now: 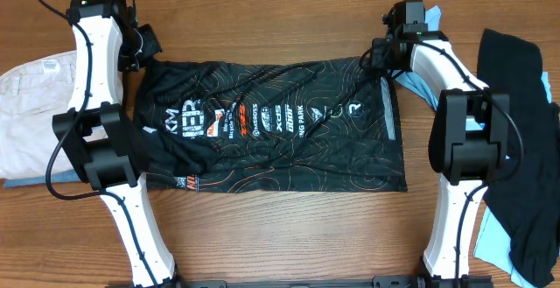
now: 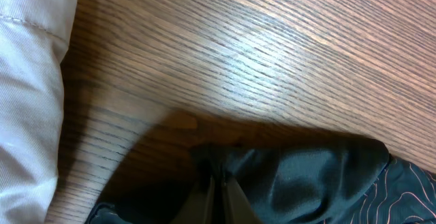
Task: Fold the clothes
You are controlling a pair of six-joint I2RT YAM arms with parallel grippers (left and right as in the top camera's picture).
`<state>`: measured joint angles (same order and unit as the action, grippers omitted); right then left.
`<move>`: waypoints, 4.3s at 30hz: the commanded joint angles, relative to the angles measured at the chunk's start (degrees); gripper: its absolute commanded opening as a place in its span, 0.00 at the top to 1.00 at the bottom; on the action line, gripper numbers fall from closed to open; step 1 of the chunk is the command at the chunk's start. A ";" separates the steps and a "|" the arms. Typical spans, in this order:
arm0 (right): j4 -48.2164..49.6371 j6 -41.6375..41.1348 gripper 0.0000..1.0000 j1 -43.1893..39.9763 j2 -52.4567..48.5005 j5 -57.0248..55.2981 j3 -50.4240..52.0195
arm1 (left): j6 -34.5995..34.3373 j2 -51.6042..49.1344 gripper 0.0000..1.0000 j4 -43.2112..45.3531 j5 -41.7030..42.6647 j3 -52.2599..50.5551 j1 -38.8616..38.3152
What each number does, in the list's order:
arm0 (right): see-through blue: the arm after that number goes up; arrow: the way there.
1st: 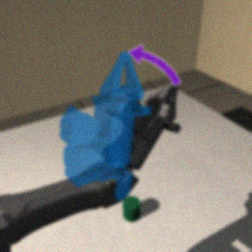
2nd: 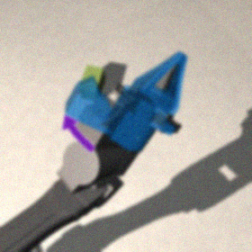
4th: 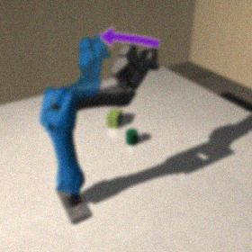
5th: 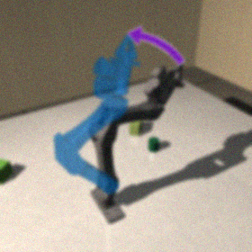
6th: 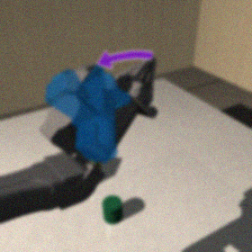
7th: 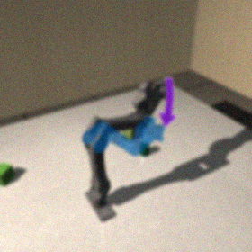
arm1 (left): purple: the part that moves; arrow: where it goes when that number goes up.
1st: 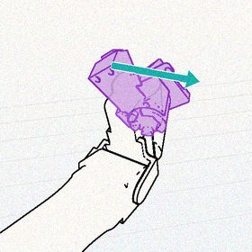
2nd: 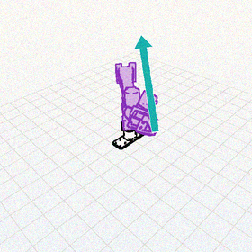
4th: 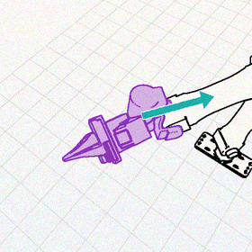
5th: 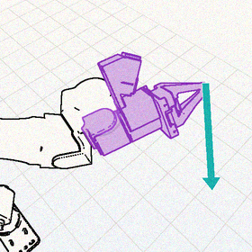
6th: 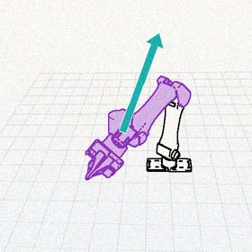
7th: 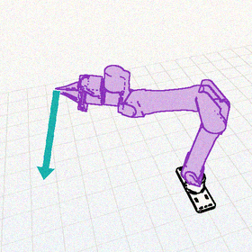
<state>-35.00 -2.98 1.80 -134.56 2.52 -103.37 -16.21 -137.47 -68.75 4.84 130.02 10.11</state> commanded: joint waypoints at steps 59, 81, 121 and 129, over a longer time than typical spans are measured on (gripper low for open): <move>-62.03 -4.31 0.96 -4.66 12.00 -2.27 -5.38 | 4.63 24.55 0.96 -24.02 -6.36 -25.40 1.70; -61.09 -4.07 0.96 -2.78 12.00 -2.43 7.54 | 3.78 24.65 0.96 -17.18 -8.28 -35.87 1.70; -42.73 8.09 0.38 -8.09 11.98 8.94 18.99 | 3.30 24.65 0.72 -16.44 -10.93 -35.91 1.11; -34.62 10.51 0.48 -8.02 12.00 17.14 24.55 | 3.32 24.65 0.72 -16.46 -10.80 -35.91 1.11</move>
<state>-73.71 5.56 -6.46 -121.14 14.50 -81.41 -12.99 -113.84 -85.27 -5.85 94.19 11.62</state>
